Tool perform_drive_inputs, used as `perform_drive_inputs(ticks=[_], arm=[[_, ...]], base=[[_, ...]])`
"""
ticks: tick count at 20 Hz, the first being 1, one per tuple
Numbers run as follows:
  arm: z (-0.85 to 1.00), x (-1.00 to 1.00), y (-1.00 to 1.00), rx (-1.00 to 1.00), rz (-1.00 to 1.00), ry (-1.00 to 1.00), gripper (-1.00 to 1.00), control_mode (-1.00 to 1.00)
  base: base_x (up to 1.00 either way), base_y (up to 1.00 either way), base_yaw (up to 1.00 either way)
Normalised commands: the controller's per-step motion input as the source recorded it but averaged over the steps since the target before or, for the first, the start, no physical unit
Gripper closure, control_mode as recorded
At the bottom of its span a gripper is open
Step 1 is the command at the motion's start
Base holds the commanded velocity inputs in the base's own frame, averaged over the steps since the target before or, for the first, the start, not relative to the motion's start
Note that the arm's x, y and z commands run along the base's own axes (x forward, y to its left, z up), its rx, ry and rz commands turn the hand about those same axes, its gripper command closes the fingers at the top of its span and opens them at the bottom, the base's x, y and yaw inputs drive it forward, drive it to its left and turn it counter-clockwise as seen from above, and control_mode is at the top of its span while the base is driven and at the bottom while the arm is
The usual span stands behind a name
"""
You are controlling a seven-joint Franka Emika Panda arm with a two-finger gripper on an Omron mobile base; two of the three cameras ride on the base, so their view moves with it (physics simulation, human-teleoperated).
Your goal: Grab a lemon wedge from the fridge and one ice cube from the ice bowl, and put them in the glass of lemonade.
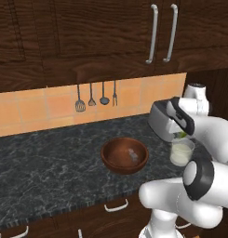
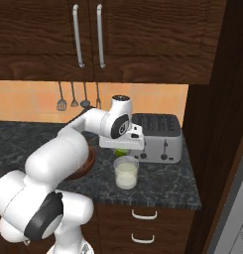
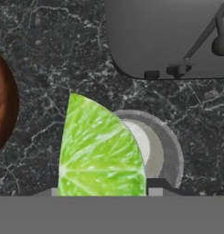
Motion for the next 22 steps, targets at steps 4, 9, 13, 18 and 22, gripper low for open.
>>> perform_drive_inputs(ticks=[4,9,13,18,22], arm=[[0.0,-0.06,-0.01,0.0,-0.01,-0.01,1.0,-1.0],[-0.05,-0.1,-0.14,0.0,0.0,0.0,1.0,-1.0],[-0.15,-0.03,-0.19,0.0,0.0,0.0,1.0,-1.0],[-0.02,0.0,-0.03,0.0,0.0,0.0,1.0,-1.0],[-0.01,0.01,0.0,0.0,0.0,0.0,1.0,-1.0]], base=[[0.0,0.0,0.0],[0.0,0.0,0.0],[0.0,0.0,0.0],[0.0,0.0,0.0],[0.0,0.0,0.0]])
